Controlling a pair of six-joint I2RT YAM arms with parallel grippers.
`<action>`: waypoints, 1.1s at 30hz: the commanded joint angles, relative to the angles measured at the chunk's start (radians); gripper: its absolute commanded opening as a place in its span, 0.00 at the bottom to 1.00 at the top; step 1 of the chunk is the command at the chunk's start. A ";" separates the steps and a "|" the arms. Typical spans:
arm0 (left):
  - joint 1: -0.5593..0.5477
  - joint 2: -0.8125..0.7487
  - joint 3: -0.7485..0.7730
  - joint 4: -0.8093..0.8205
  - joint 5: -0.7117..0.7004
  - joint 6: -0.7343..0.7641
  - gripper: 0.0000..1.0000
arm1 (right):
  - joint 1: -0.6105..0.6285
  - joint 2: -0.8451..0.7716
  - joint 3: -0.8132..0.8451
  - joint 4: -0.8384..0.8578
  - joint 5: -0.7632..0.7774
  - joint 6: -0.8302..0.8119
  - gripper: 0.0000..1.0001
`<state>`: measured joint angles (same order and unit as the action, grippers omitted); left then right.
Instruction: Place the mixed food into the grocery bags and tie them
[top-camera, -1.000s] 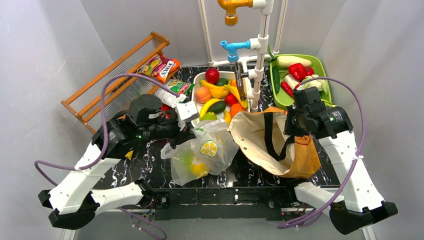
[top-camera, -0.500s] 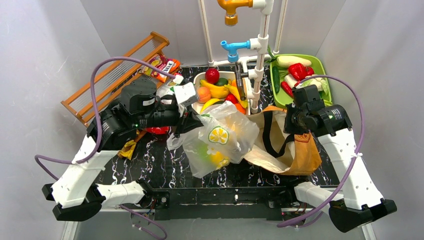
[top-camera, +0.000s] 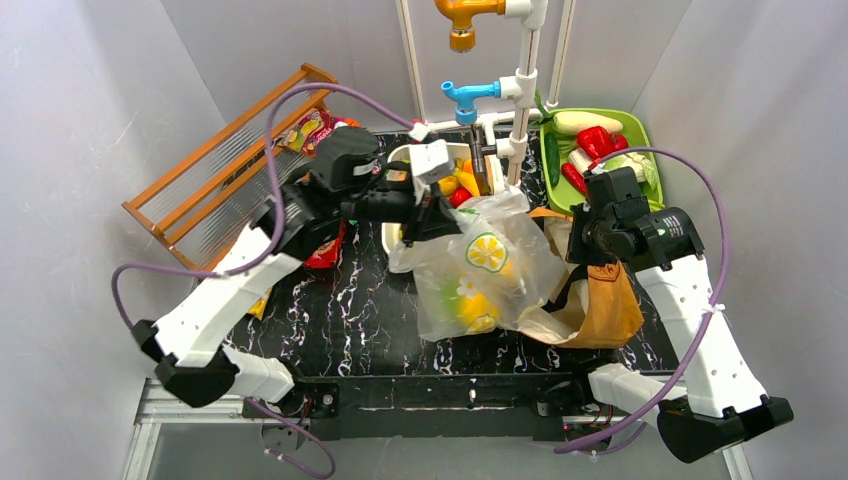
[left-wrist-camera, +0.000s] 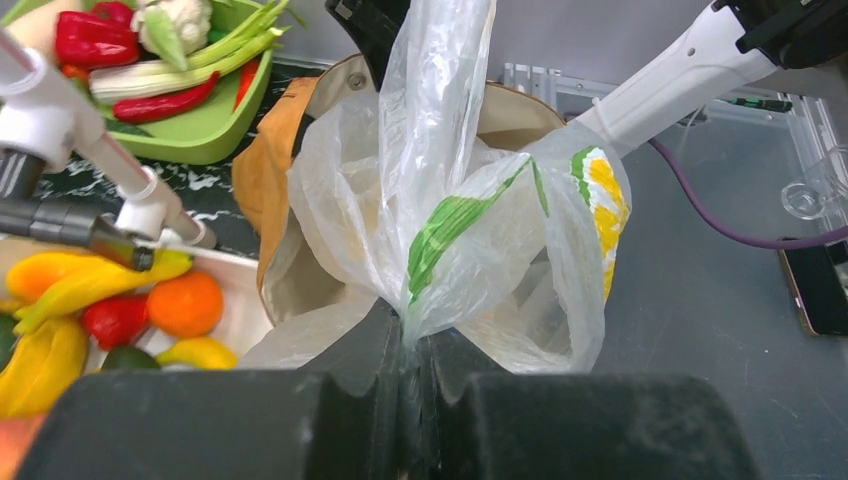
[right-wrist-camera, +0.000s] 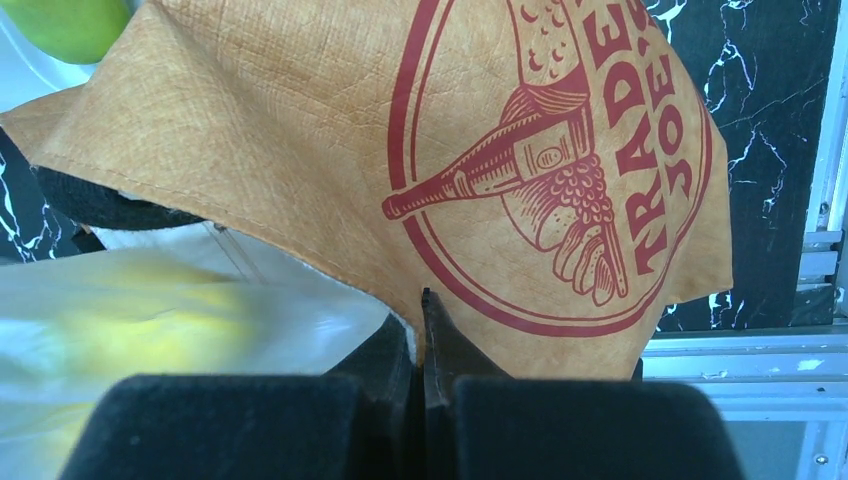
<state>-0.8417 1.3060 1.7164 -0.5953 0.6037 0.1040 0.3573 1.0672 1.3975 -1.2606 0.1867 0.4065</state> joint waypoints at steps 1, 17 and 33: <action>-0.006 0.062 0.047 0.141 0.130 0.026 0.00 | -0.003 0.001 0.057 0.025 0.001 -0.014 0.01; -0.071 0.146 -0.081 0.698 0.161 0.049 0.00 | -0.041 -0.010 0.106 0.045 -0.195 -0.009 0.01; -0.092 0.270 -0.333 0.906 0.098 -0.072 0.00 | -0.169 0.002 0.136 0.098 -0.512 0.020 0.01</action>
<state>-0.9295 1.5631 1.4143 0.2153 0.7483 0.0856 0.2108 1.0664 1.4631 -1.2438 -0.1921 0.4126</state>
